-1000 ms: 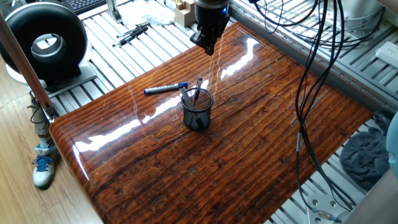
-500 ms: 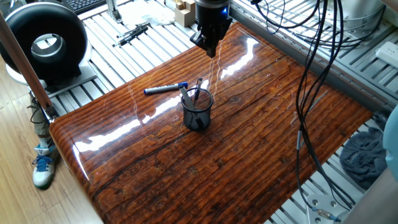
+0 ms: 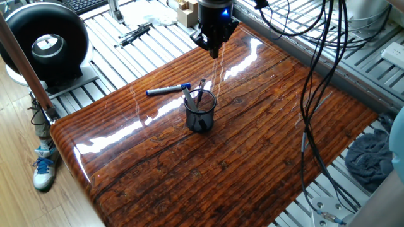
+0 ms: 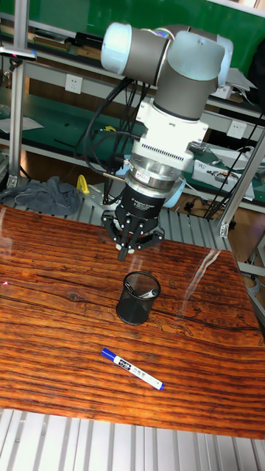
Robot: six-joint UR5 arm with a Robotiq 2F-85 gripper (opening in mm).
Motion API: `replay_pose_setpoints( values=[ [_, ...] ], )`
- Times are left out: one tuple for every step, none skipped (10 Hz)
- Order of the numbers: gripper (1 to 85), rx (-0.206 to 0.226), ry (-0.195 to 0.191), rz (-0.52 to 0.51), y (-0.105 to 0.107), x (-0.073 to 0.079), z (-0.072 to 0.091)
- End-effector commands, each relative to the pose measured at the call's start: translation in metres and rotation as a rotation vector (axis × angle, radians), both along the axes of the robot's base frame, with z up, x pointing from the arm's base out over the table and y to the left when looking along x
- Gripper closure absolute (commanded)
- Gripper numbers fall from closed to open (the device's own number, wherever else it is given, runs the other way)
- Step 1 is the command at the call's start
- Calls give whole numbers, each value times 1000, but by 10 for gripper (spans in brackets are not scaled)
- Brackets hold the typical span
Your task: Put the pen into the pen holder
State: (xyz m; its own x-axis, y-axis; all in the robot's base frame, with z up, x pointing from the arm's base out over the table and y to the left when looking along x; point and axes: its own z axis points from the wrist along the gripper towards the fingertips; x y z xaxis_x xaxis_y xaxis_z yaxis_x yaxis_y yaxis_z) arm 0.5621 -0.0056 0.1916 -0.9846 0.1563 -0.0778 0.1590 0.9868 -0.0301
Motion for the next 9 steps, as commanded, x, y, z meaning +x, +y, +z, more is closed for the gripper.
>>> replay_pose_setpoints(
  values=[
    [843,86,-124,15,22,32,6],
    [843,145,-165,-12,36,42,9],
    [843,74,-153,17,19,39,7],
    [843,13,-152,51,5,39,7],
    [843,-3,-119,109,2,31,5],
    [843,-9,-92,190,4,26,4],
    [843,-20,-66,269,6,24,3],
    [843,-20,-49,314,12,25,1],
    [843,-21,-45,331,19,31,-1]
  ],
)
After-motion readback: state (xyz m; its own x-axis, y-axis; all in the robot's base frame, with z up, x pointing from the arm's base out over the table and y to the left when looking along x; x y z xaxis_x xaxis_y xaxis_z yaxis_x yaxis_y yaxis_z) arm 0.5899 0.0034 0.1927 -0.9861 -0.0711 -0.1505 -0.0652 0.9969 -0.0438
